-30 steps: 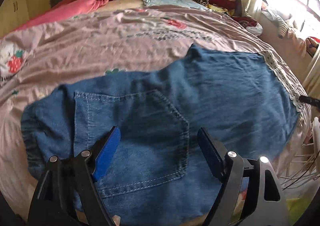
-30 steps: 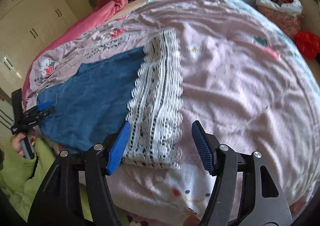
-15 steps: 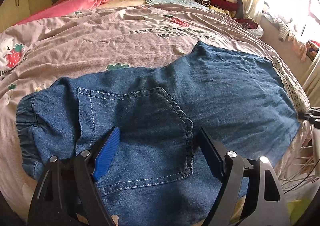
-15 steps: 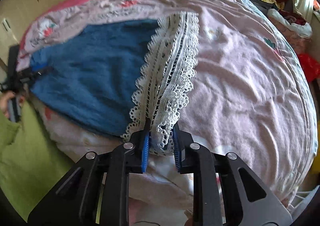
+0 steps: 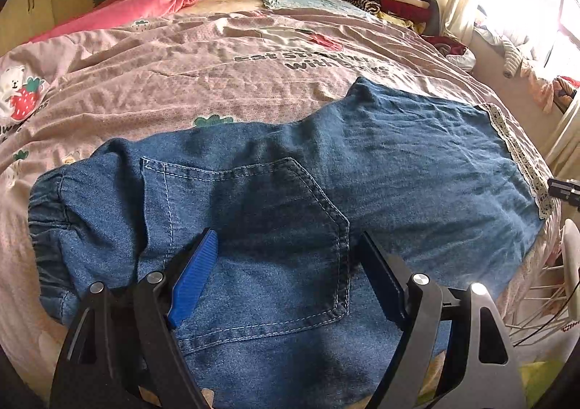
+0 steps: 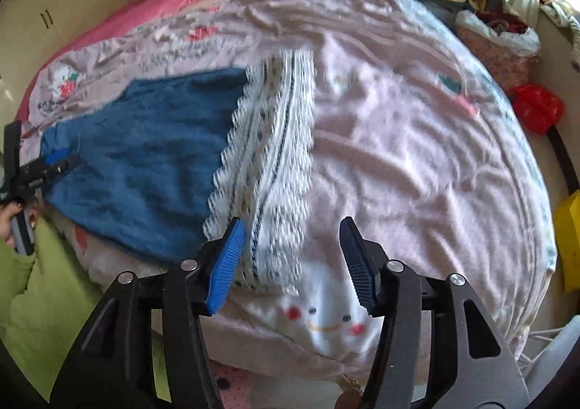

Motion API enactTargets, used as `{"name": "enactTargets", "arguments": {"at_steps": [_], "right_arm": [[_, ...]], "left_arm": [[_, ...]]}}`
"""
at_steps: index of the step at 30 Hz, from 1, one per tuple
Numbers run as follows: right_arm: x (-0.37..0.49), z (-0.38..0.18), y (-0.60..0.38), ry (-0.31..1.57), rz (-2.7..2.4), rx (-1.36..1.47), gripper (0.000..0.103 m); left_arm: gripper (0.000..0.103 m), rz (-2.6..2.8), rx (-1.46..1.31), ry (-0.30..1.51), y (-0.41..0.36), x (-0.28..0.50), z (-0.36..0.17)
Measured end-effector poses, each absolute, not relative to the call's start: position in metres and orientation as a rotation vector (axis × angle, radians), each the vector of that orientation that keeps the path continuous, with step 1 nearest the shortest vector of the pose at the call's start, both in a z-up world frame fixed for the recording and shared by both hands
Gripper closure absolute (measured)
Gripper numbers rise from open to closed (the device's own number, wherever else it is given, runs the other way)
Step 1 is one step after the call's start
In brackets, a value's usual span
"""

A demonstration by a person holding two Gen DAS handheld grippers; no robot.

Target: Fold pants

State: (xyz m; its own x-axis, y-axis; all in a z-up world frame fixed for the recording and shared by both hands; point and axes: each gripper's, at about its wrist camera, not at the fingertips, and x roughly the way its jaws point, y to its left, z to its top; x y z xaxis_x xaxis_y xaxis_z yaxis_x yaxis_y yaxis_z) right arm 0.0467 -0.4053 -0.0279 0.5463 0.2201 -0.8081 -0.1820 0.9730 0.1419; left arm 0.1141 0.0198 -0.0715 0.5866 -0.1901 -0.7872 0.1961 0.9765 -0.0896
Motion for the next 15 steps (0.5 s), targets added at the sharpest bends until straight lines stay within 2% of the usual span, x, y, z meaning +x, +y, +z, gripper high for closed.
{"name": "enactTargets", "arguments": {"at_steps": [3,14,15], "right_arm": [[0.050,-0.018,-0.397,0.912,0.253,0.026,0.043],[0.074,-0.018,-0.317,0.831,0.383,-0.079,0.031],[0.078,-0.018,-0.308,0.826,0.392,-0.094,0.030]], "left_arm": [[0.025,-0.226,0.003,0.915,0.020,0.114,-0.071],[0.024,-0.228,-0.008,0.810,0.020,0.107,-0.037],[0.020,-0.231,-0.009,0.809,0.018,0.108,-0.036]]}}
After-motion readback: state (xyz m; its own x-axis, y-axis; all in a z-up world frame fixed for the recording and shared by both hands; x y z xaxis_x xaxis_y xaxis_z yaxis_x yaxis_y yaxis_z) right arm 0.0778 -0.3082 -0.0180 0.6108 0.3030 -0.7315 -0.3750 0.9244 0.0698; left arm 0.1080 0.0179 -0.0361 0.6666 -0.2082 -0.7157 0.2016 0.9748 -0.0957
